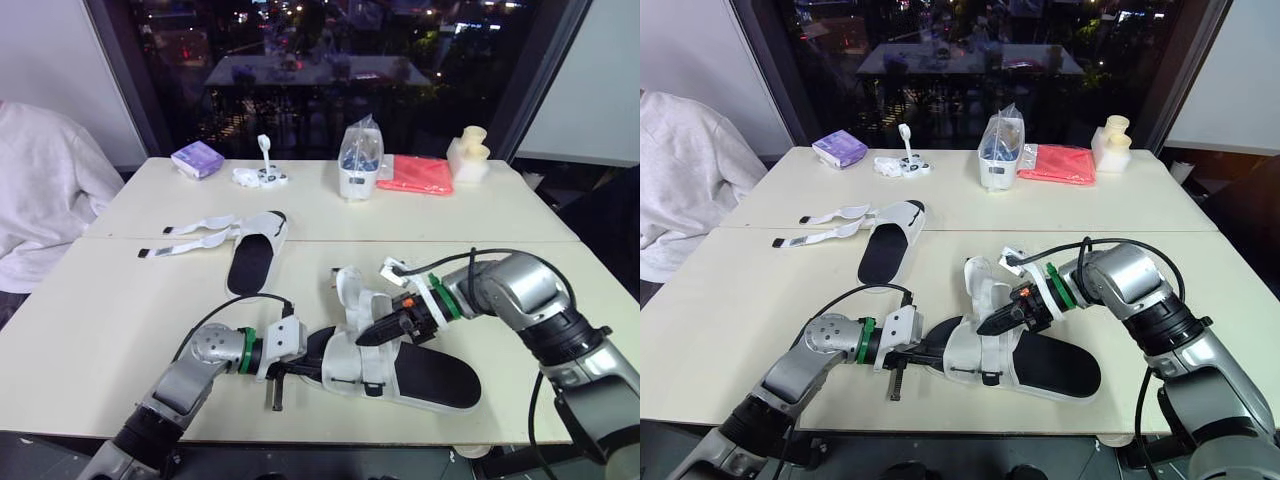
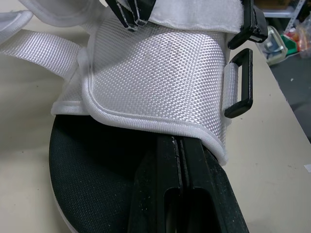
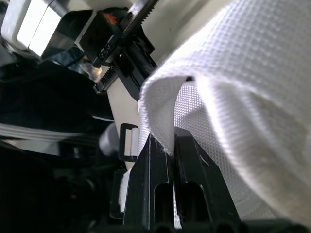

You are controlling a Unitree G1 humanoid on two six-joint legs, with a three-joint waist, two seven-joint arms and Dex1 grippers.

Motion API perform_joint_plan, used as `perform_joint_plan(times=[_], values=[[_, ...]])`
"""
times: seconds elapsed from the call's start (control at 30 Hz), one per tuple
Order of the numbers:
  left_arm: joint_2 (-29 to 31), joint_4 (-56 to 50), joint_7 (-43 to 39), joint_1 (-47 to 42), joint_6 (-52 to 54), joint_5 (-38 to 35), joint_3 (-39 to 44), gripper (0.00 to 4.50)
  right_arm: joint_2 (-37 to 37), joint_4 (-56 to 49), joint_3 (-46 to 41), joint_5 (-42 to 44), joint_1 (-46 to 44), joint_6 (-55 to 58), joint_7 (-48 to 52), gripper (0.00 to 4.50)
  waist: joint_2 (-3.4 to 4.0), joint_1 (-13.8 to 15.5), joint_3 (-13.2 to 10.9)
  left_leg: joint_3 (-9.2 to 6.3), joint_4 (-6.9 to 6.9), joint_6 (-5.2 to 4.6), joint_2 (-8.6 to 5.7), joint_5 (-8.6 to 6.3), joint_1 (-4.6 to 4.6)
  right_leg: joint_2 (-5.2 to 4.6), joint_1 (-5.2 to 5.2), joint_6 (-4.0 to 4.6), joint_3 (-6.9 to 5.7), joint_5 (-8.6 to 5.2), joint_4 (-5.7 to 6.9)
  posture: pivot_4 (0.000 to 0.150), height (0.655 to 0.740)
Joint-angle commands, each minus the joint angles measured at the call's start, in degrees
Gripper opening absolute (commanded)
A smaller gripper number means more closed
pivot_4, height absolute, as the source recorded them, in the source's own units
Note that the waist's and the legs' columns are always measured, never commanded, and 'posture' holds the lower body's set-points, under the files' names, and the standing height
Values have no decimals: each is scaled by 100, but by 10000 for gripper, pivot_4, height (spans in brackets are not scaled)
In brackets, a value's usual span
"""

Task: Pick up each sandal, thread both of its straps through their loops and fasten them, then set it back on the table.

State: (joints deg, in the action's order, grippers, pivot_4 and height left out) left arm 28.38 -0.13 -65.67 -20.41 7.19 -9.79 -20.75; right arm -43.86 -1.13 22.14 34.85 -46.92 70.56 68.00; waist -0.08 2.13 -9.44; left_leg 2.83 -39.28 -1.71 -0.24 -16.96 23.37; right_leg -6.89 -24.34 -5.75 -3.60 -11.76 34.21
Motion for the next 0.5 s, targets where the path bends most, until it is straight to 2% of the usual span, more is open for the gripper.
perform_joint_plan(times=[0.03,0.5], values=[[4,204,-3,199,135,283,-330,0,-156,-355,-141,-40,159,-161,-21,477,0,5,0,0,0,0,0,0,0,0,0,-1,0,1,0,1500,7400],[-47,202,48,226,175,260,-319,0,-310,-2038,-1112,940,1015,844,-632,477,-1,20,0,-2,0,-2,-1,-1,1,-5,2,2,0,-1,-5,1500,7400]])
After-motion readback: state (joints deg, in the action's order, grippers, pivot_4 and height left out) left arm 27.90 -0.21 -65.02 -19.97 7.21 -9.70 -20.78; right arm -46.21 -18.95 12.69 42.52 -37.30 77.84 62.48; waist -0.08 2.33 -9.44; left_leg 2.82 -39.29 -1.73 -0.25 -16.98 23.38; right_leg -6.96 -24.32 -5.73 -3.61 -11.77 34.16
